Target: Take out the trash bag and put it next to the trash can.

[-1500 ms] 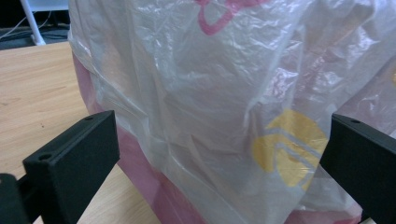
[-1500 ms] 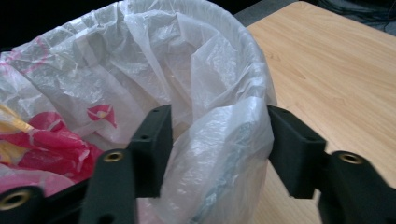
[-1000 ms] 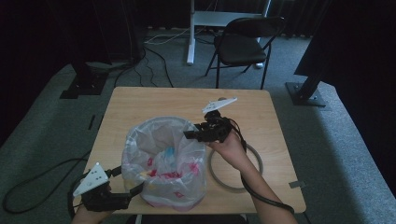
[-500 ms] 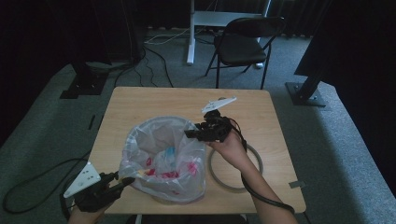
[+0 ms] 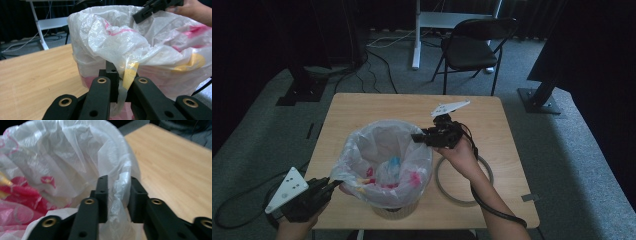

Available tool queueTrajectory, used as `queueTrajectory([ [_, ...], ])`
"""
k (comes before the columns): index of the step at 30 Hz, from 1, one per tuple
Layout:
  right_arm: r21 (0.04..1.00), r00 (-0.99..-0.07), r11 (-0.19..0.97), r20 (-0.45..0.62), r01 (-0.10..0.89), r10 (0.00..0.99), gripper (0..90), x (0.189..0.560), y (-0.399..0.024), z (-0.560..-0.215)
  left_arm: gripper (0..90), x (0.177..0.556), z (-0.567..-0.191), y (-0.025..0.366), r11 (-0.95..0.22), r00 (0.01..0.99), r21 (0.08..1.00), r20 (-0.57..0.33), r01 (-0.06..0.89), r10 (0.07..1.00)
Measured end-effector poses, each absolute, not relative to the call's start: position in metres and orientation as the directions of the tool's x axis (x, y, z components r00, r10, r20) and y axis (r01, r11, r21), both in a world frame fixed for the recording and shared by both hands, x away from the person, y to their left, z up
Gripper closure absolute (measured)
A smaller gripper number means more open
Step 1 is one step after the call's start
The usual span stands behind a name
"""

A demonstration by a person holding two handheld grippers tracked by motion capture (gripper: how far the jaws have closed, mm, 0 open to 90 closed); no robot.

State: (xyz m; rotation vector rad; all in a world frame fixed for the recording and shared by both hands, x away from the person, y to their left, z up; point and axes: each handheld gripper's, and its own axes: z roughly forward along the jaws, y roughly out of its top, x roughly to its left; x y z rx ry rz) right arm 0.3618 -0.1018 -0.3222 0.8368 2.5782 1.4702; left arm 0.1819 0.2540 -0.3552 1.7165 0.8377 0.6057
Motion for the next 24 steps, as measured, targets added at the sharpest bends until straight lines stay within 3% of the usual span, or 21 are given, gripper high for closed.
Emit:
queueTrajectory([
  [4,0.822,-0.850,0.395,0.186,0.409,0.493,83.8,0.362,-0.104,-0.314,88.0,0.182,-0.348,0.253,-0.174,0.630,0.962,0.003,0.211,0.777],
  [10,0.841,-0.857,0.392,0.150,0.373,0.492,87.9,0.363,-0.102,-0.304,87.9,0.187,-0.334,0.250,-0.165,0.643,0.970,0.011,0.180,0.765],
  [24,0.894,-0.909,0.343,0.141,0.288,0.393,89.1,0.355,-0.096,-0.259,87.8,0.206,-0.283,0.228,-0.155,0.684,0.985,0.061,0.077,0.727],
])
